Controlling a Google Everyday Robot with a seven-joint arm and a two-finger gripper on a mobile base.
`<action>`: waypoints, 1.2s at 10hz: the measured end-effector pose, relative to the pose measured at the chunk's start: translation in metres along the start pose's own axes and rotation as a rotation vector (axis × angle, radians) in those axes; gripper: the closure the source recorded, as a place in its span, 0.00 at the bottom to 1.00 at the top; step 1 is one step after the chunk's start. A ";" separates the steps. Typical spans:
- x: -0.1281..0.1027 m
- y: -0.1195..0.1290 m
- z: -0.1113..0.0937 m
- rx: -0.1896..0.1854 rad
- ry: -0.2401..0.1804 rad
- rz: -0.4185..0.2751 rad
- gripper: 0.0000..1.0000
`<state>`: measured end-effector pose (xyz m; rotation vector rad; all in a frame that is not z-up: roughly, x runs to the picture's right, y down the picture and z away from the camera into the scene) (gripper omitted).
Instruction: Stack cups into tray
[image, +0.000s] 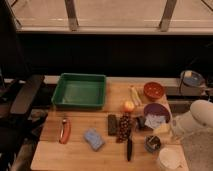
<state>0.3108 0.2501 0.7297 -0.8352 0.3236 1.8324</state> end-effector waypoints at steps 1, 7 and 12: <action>0.002 -0.001 -0.006 -0.010 -0.008 0.005 0.35; 0.020 0.009 -0.019 -0.027 0.001 -0.010 0.35; 0.040 0.006 -0.008 -0.068 0.052 -0.005 0.35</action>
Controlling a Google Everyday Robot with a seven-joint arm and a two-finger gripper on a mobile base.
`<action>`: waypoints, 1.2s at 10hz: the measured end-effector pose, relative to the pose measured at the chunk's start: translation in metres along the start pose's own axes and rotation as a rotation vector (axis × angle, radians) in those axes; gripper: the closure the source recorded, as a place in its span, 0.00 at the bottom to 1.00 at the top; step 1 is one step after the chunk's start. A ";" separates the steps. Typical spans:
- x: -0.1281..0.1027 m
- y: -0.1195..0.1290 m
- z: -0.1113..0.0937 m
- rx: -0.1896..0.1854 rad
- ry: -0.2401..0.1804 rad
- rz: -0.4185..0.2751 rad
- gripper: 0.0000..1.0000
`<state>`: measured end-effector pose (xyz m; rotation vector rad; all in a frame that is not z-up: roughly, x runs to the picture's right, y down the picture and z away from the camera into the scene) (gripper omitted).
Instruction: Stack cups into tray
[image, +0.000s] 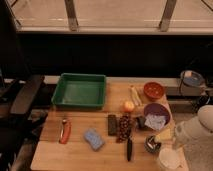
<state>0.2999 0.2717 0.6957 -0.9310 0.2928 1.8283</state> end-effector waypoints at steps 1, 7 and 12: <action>0.003 -0.002 0.007 -0.015 0.014 0.007 0.35; 0.006 0.011 0.037 -0.099 0.076 -0.008 0.63; 0.006 0.030 0.024 -0.160 0.101 0.023 1.00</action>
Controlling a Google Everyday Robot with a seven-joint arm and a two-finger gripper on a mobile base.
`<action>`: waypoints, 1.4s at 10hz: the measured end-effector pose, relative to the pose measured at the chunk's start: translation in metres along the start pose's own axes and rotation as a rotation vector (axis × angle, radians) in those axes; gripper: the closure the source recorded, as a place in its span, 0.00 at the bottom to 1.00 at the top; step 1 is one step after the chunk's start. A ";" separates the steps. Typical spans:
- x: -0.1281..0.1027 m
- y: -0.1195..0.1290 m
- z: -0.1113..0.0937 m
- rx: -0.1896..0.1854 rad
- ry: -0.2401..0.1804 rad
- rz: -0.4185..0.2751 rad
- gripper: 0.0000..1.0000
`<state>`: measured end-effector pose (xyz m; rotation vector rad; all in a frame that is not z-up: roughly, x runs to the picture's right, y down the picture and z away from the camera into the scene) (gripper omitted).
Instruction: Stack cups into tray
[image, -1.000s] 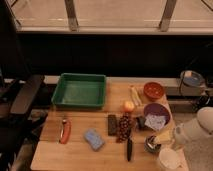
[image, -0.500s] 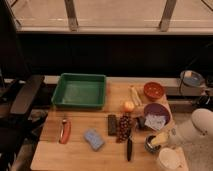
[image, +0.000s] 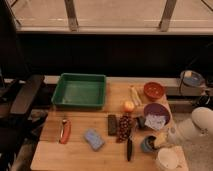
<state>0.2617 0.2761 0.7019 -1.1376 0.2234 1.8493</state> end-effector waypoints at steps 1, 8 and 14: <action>-0.004 0.009 -0.010 -0.007 -0.005 0.023 1.00; -0.015 0.032 -0.111 0.073 -0.126 0.105 1.00; 0.053 -0.019 -0.166 0.183 -0.169 0.250 1.00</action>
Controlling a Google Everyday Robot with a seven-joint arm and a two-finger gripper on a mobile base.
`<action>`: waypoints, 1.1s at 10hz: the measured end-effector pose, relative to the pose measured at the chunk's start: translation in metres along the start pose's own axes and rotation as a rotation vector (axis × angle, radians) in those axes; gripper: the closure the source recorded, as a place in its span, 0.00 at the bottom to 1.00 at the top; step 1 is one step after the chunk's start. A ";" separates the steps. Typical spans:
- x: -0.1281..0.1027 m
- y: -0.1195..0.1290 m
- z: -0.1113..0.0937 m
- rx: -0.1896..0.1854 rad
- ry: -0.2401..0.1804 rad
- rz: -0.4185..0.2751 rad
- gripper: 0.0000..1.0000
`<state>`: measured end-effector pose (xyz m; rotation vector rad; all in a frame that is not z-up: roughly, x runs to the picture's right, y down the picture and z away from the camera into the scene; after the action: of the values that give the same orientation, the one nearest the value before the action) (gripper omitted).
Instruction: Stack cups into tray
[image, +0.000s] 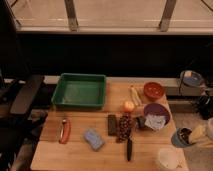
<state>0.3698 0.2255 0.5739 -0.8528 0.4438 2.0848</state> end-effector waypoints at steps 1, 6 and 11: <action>0.012 -0.007 -0.003 0.006 0.010 0.010 1.00; 0.040 -0.025 0.021 -0.030 0.095 0.024 1.00; 0.049 -0.015 0.040 -0.076 0.139 -0.008 1.00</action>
<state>0.3439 0.2846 0.5669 -1.0472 0.4356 2.0538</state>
